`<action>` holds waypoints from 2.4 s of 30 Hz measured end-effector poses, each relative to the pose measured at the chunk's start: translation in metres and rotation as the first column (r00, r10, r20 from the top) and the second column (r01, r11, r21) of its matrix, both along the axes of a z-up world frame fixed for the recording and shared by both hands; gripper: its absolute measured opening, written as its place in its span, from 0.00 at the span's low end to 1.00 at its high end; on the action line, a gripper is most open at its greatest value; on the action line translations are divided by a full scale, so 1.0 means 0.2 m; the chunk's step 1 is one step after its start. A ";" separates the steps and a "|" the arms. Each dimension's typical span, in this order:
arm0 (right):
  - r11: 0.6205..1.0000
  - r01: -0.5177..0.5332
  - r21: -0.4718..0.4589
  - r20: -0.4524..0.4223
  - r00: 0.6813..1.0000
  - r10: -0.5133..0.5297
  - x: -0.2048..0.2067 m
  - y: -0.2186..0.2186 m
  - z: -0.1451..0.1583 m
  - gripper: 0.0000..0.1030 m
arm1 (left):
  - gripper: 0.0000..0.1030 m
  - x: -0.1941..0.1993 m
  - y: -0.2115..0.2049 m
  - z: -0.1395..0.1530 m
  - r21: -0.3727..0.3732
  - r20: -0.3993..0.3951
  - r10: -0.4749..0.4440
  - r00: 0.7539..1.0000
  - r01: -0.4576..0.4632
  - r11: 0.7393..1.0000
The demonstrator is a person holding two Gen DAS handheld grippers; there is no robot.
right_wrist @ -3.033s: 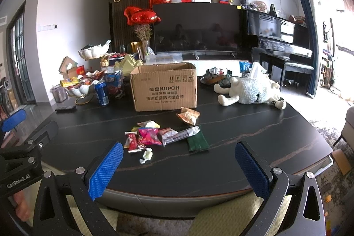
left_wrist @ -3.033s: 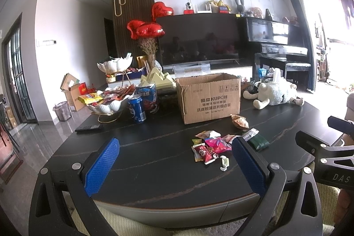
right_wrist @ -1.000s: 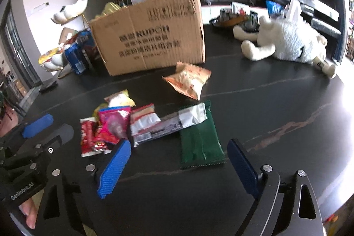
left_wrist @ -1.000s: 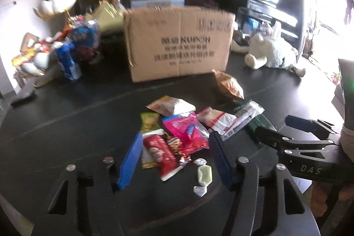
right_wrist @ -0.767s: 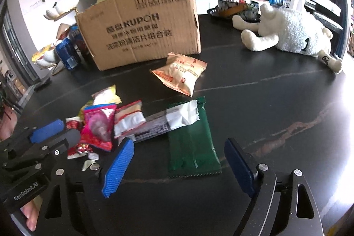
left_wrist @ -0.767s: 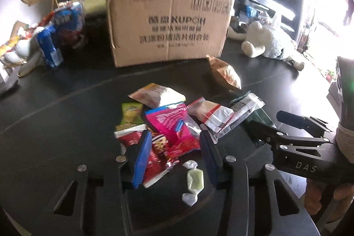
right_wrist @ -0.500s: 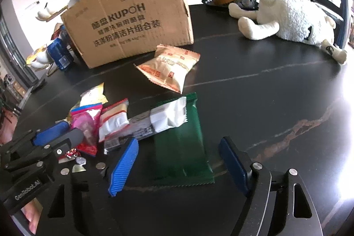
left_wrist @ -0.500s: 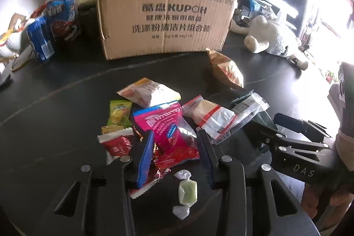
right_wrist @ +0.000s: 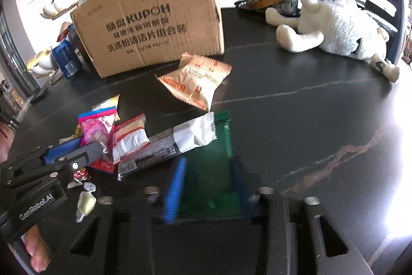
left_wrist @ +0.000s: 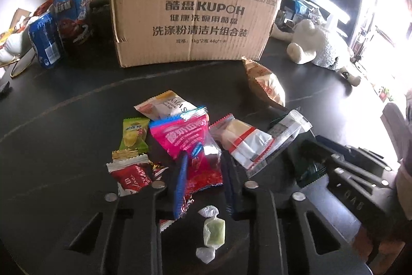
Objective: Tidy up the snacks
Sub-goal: 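Reach the left tool to the pink wafer bag and close on it, then carry the pink bag into the box with the left tool while the right tool grasps a white-red packet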
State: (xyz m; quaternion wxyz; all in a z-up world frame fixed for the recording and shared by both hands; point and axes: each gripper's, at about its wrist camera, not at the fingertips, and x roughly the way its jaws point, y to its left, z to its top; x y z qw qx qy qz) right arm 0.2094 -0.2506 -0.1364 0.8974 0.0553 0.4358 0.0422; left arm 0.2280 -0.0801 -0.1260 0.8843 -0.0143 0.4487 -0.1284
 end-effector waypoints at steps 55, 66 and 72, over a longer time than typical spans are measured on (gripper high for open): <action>0.960 -0.281 0.005 -0.126 0.952 0.280 0.24 0.41 0.11 0.37 | 0.14 -0.06 0.28 0.29 0.001 0.161 0.017 0.987 -0.018 1.000; 0.975 -0.224 0.004 0.077 0.972 0.223 0.17 0.31 0.53 0.37 | 0.14 -0.01 0.25 0.58 -0.029 0.262 -0.019 0.965 0.027 0.999; 0.982 -0.189 0.016 0.165 0.969 0.184 0.24 0.29 0.70 0.37 | 0.14 0.09 0.21 0.77 -0.006 0.339 -0.046 0.940 0.051 0.999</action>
